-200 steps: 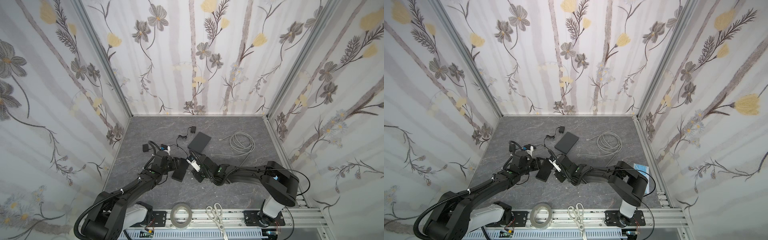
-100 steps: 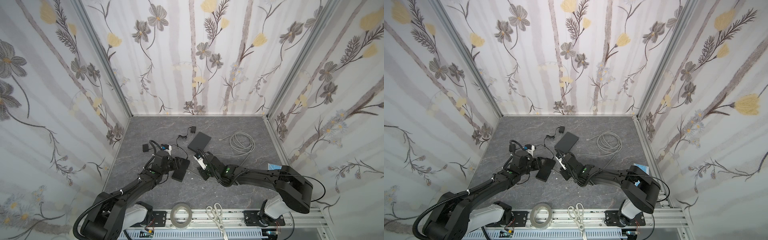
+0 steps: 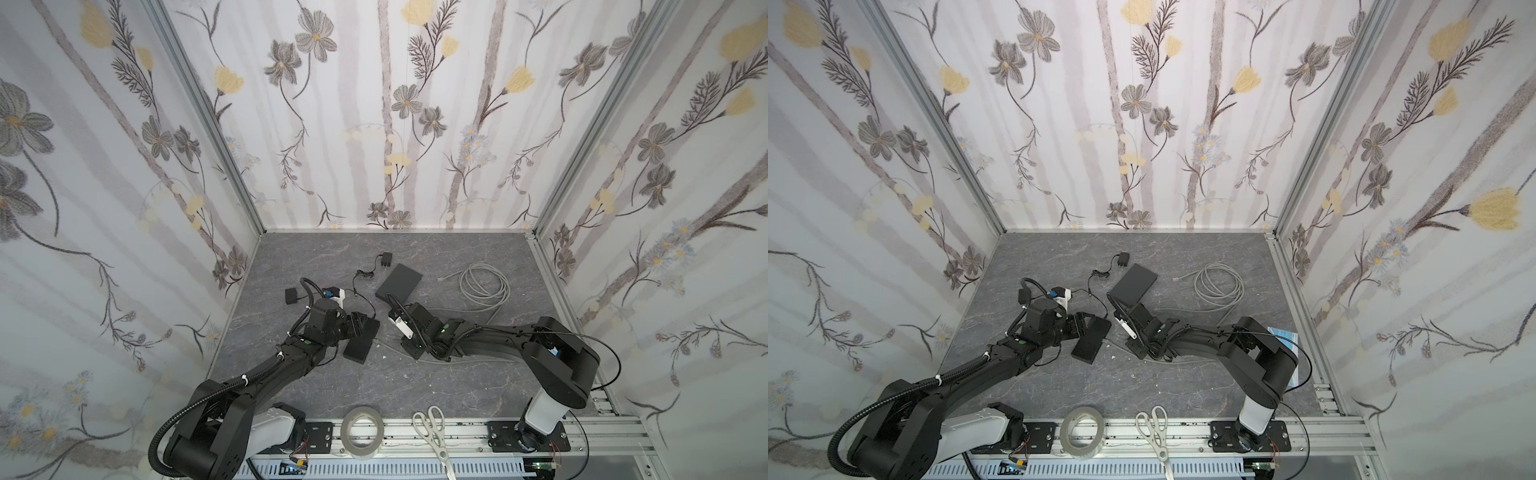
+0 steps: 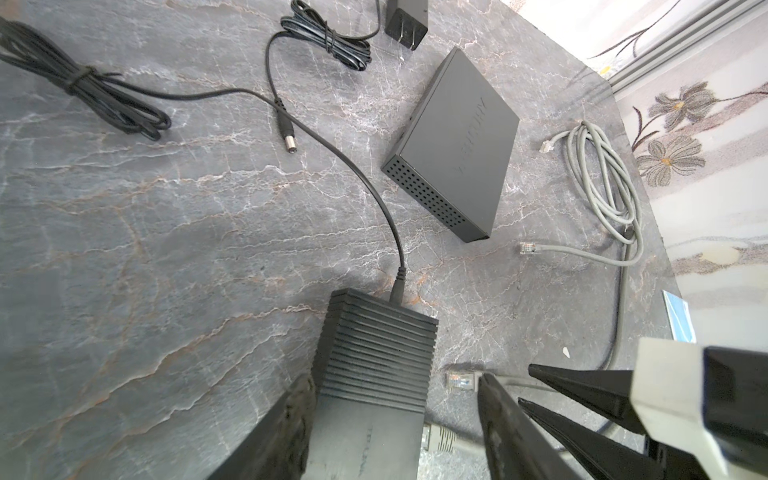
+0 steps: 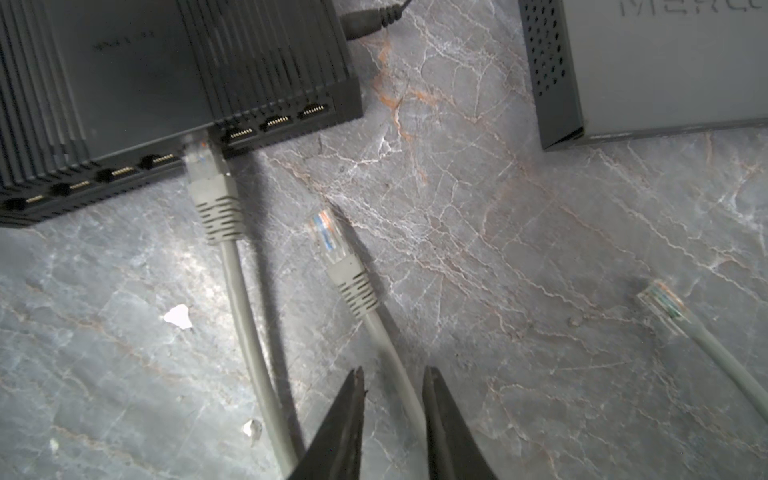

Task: Insert the plug into the switch port
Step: 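Grasp a second grey ethernet plug with right while left grips the switch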

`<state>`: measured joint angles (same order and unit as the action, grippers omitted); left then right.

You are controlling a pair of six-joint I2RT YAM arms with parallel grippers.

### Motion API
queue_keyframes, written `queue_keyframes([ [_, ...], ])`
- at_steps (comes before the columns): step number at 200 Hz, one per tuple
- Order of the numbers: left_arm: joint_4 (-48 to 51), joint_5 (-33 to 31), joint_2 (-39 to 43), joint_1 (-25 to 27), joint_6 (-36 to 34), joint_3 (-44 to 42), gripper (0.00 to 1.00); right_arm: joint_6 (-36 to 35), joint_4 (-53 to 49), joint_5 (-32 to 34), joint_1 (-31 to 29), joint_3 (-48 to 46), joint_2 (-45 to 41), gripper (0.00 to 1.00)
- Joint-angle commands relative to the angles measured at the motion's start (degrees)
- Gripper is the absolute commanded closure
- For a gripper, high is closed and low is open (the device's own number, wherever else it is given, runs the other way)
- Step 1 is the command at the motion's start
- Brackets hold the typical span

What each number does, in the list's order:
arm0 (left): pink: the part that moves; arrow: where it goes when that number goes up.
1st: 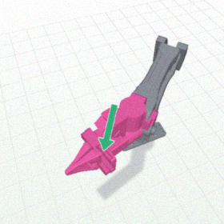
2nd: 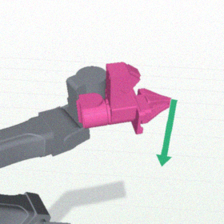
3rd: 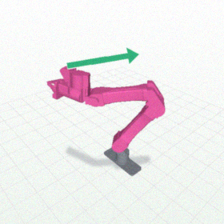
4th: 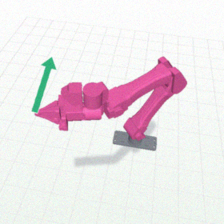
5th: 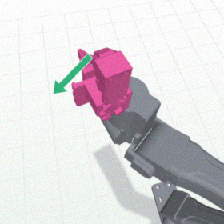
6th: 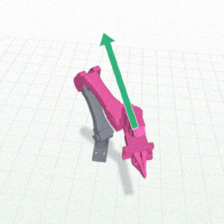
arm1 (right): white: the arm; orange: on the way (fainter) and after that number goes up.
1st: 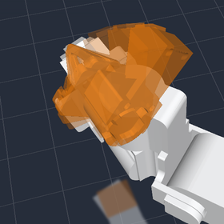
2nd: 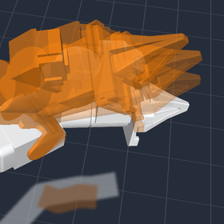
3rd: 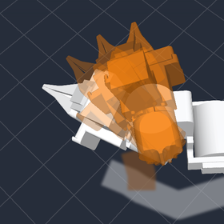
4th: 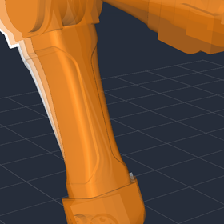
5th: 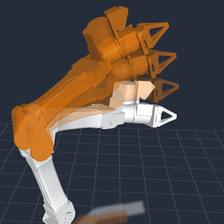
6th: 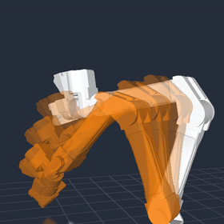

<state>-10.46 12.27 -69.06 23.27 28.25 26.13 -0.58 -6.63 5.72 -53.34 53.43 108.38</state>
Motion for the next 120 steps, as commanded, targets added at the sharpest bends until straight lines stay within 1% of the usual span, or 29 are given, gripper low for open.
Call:
queue_keyframes([
  [1, -1.0, 1.3, -0.9, 0.0, -0.3, 0.8, 0.36, -1.4, -0.2, -0.8, -0.1, 1.5, 1.8, 0.73],
  [53, -0.7, 0.9, -0.9, 0.0, -0.5, 0.7, 0.35, -2.4, -0.4, -1.2, 0.0, 4.7, 6.1, 0.74],
  [88, -0.4, 0.6, -0.8, 0.0, -0.7, 0.7, 0.35, -2.9, -0.3, -1.4, 0.1, 5.1, 6.3, 0.77],
  [120, -0.8, 0.7, -1.3, 0.0, -0.6, 0.8, 0.34, -3.1, 0.0, -2.4, 0.0, 5.0, 6.0, 0.78],
])
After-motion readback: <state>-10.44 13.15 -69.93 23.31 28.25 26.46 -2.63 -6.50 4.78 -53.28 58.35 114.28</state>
